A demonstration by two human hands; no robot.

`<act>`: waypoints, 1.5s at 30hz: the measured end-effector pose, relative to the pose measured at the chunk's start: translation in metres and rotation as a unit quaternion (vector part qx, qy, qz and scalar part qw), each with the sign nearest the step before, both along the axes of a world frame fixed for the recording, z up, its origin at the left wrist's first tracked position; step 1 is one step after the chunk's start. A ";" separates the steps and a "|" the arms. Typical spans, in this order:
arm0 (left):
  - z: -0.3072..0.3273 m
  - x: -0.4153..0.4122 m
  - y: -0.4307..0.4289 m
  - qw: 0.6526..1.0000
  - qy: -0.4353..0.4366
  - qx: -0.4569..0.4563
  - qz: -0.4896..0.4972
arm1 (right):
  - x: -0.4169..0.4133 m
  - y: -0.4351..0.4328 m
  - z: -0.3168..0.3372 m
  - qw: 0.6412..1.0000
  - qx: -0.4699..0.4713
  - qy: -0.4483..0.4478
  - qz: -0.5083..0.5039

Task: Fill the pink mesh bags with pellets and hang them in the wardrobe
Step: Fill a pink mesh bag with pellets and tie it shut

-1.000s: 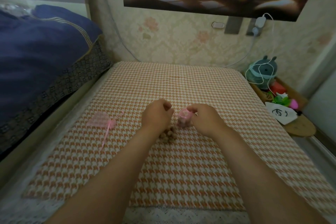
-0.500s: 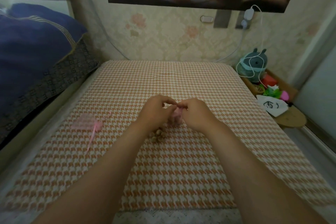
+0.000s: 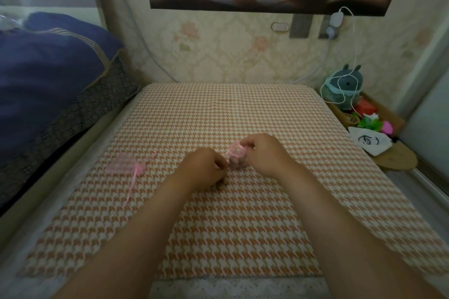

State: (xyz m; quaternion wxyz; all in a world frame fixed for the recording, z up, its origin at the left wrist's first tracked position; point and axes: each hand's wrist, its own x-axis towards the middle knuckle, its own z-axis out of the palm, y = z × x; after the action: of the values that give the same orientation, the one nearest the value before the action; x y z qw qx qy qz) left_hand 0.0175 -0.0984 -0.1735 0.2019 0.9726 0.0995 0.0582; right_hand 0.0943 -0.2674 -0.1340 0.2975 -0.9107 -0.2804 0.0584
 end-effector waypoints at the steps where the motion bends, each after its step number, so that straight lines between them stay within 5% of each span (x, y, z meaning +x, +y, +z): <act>1: -0.001 -0.001 0.000 1.000 0.004 0.017 -0.010 | -0.002 0.000 0.000 1.000 -0.001 -0.003 0.002; 10: -0.002 0.002 -0.008 0.996 -0.044 0.084 0.007 | -0.008 0.000 0.002 1.000 -0.004 -0.008 0.000; 15: 0.007 0.003 -0.001 0.985 -0.143 -0.015 0.096 | -0.007 0.001 0.002 1.000 -0.011 -0.013 -0.001; 19: 0.018 0.009 -0.008 0.965 -0.236 -0.088 0.069 | -0.006 0.005 0.001 1.000 -0.016 -0.006 -0.004; 30: 0.008 0.033 -0.019 0.973 -0.227 -0.044 0.013 | -0.004 0.000 0.003 1.000 0.014 0.001 0.011; 36: 0.004 0.026 -0.020 0.961 -0.103 -0.257 -0.017 | 0.004 0.000 0.000 0.999 0.035 0.014 -0.001; 45: 0.017 -0.002 -0.017 0.959 -0.132 -0.246 -0.036 | -0.009 -0.004 0.007 0.992 0.123 0.031 -0.010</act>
State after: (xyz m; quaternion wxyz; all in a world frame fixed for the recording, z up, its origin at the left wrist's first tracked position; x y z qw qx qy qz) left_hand 0.0152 -0.1152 -0.1562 0.4486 0.8792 0.0483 0.1529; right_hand 0.0855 -0.2714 -0.1271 0.4165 -0.8676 -0.2672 0.0489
